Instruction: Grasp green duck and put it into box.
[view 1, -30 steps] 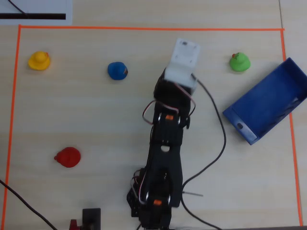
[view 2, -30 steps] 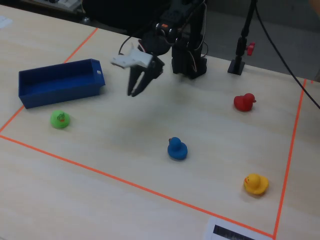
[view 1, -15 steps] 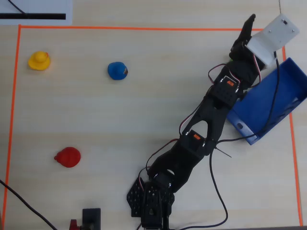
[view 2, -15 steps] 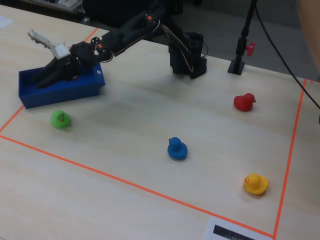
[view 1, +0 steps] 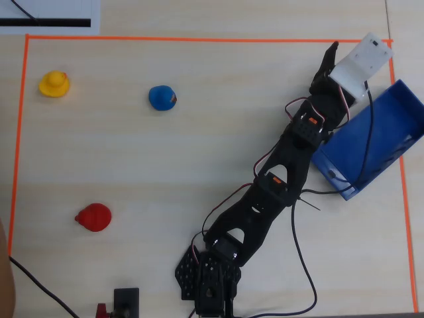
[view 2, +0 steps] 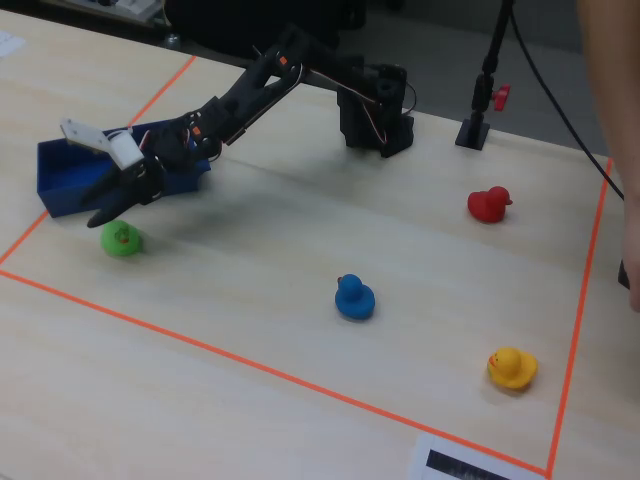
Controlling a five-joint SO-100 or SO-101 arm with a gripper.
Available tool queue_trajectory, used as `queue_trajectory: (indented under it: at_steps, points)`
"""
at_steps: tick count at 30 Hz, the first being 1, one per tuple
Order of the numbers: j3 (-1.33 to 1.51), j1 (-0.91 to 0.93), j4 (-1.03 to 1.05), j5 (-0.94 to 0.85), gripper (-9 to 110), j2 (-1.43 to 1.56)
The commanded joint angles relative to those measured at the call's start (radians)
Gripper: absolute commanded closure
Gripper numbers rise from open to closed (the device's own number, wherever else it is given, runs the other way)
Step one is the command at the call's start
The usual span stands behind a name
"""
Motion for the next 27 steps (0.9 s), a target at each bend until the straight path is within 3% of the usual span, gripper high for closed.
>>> queue_trajectory:
  at_steps: [1,16,22,27]
  points:
    - [0.055,-0.005,-0.028,-0.044,72,0.038]
    - [0.172,0.018,0.035,-0.153,72,0.048]
    - [0.196,0.023,0.038,-0.213,91,0.04]
    - [0.192,0.018,0.038,-0.221,96,0.04]
